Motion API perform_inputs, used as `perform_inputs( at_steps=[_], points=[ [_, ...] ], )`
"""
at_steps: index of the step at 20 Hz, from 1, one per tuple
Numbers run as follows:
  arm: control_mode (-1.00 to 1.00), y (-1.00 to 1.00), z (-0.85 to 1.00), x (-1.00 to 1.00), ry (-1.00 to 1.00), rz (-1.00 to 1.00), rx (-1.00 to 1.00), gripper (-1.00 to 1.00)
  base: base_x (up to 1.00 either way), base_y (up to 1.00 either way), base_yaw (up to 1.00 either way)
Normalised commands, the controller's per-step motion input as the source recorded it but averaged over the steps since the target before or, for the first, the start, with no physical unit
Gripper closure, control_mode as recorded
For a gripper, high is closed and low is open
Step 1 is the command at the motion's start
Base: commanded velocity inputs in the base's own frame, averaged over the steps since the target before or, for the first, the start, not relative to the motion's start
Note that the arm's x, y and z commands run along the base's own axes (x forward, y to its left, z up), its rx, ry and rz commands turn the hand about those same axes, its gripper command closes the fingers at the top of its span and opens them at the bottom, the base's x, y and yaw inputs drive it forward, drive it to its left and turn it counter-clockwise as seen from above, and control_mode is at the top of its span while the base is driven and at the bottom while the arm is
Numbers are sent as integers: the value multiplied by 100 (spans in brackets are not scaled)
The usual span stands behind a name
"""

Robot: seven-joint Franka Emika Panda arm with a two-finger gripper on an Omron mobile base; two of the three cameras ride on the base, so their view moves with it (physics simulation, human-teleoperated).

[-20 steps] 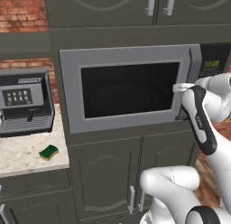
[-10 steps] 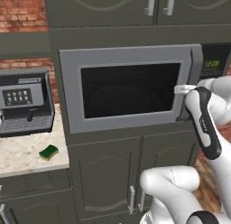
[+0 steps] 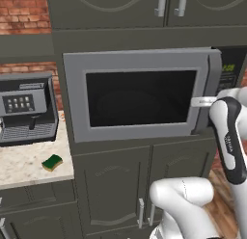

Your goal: Place the sponge inside the microwave to prepare for sanitizing.

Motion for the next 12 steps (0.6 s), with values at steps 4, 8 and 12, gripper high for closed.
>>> perform_inputs(
  at_steps=[4,8,12],
  points=[
    [-100,54,-2,-41,8,0,0,100,0,0,0],
    [-100,53,0,-45,9,0,0,100,0,0,0],
    [-100,48,0,-49,9,0,0,100,0,0,0]
  ],
)
